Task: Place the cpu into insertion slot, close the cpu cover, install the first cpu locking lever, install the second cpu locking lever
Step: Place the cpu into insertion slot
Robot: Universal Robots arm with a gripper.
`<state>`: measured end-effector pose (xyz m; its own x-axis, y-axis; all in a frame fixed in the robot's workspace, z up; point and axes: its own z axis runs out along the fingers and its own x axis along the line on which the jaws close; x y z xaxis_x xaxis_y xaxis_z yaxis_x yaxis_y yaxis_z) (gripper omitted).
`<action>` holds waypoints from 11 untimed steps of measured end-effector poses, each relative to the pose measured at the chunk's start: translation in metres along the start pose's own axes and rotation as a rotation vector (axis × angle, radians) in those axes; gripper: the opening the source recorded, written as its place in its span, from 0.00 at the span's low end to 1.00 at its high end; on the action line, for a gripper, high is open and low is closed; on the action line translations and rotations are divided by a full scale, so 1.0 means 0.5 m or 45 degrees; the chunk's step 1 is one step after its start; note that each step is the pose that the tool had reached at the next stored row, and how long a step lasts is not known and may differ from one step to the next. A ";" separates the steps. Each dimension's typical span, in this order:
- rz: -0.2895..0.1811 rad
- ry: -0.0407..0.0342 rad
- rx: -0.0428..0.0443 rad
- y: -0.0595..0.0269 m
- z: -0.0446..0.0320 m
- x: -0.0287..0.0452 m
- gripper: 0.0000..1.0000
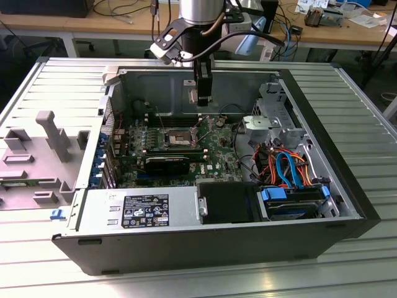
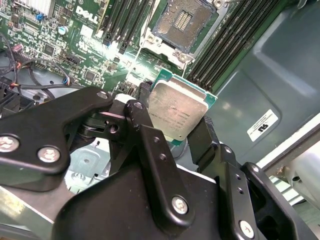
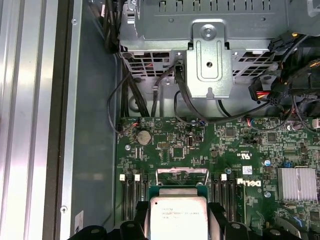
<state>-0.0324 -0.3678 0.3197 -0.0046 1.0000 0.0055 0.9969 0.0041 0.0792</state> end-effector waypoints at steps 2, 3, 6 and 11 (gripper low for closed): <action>0.000 0.0002 0.000 -0.001 0.001 -0.001 0.55; 0.000 0.0002 0.000 -0.001 0.001 -0.001 0.55; 0.000 0.0002 0.000 -0.001 0.001 -0.002 0.55; 0.000 0.0002 0.000 -0.001 0.002 -0.004 0.55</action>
<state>-0.0328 -0.3697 0.3187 -0.0046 1.0000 0.0057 0.9969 0.0042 0.0792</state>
